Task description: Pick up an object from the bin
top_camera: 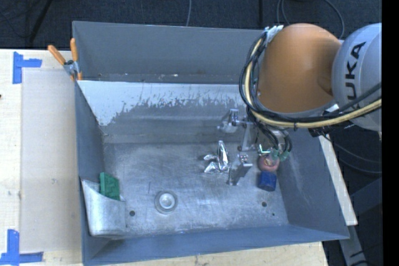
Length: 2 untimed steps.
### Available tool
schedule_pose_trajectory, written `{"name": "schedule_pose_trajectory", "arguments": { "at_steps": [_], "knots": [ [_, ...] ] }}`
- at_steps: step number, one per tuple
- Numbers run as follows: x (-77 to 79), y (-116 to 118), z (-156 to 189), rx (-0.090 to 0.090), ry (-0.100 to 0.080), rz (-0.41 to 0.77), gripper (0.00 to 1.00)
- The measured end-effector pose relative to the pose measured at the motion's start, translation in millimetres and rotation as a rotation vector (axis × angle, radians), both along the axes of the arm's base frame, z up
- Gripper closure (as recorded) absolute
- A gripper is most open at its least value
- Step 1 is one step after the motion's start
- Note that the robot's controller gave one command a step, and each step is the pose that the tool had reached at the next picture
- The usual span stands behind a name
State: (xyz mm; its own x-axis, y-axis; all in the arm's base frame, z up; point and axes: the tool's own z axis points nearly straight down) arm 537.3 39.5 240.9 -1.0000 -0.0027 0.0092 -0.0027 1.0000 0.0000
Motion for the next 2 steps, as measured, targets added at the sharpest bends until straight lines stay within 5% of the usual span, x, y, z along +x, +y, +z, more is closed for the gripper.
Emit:
{"name": "schedule_pose_trajectory", "arguments": {
  "at_steps": [1, 2],
  "knots": [
    [9.9, -9, -99, -0.002, -0.001, -0.169, 0.0],
    [45.5, -34, -169, 0.002, -0.01, -0.028, 0.0]
  ]
}}
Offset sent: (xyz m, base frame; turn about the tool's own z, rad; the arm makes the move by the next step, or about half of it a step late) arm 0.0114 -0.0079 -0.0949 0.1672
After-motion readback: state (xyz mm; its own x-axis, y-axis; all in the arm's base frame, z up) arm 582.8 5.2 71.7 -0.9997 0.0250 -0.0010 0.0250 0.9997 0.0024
